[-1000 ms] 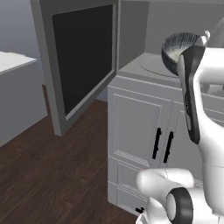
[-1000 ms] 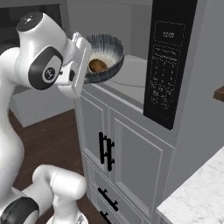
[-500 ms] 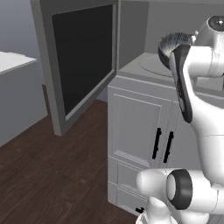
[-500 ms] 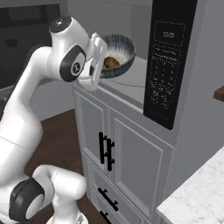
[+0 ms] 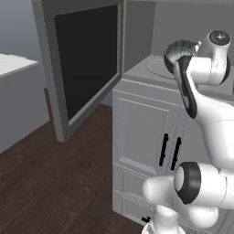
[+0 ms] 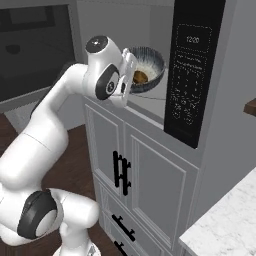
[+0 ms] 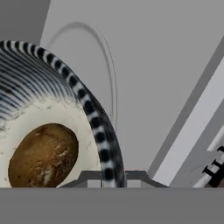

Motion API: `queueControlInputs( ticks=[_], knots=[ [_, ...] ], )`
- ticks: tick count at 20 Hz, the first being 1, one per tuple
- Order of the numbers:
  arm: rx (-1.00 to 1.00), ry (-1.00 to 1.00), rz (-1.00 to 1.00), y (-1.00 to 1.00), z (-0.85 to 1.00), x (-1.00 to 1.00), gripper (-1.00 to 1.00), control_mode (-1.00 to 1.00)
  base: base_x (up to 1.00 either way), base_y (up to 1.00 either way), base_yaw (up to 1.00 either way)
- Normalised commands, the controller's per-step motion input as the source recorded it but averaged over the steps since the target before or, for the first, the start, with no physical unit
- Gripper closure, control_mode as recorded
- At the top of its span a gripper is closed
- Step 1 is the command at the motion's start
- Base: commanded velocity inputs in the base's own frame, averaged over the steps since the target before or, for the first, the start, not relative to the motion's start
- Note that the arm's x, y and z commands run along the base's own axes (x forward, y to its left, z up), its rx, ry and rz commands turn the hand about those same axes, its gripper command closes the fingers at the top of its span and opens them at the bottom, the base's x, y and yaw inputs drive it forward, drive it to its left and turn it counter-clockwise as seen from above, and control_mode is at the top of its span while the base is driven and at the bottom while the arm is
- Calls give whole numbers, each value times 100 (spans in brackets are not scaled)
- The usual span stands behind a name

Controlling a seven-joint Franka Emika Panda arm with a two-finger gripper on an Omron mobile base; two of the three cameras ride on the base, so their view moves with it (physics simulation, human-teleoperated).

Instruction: Pick the mushroom from the sink and place it in the bowl. Then pick the bowl and place it in the microwave. Then close the microwave door and press the start button.

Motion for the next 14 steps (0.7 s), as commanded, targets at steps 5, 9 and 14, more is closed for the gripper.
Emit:
queueControlInputs(
  ticks=[5,9,14],
  knots=[
    [1,0,0,-20,-28,53,100,-100,0,0,0],
    [0,0,0,-21,-25,54,100,-100,0,0,0],
    [1,-8,0,0,-9,37,-100,-100,0,0,0]
  ],
)
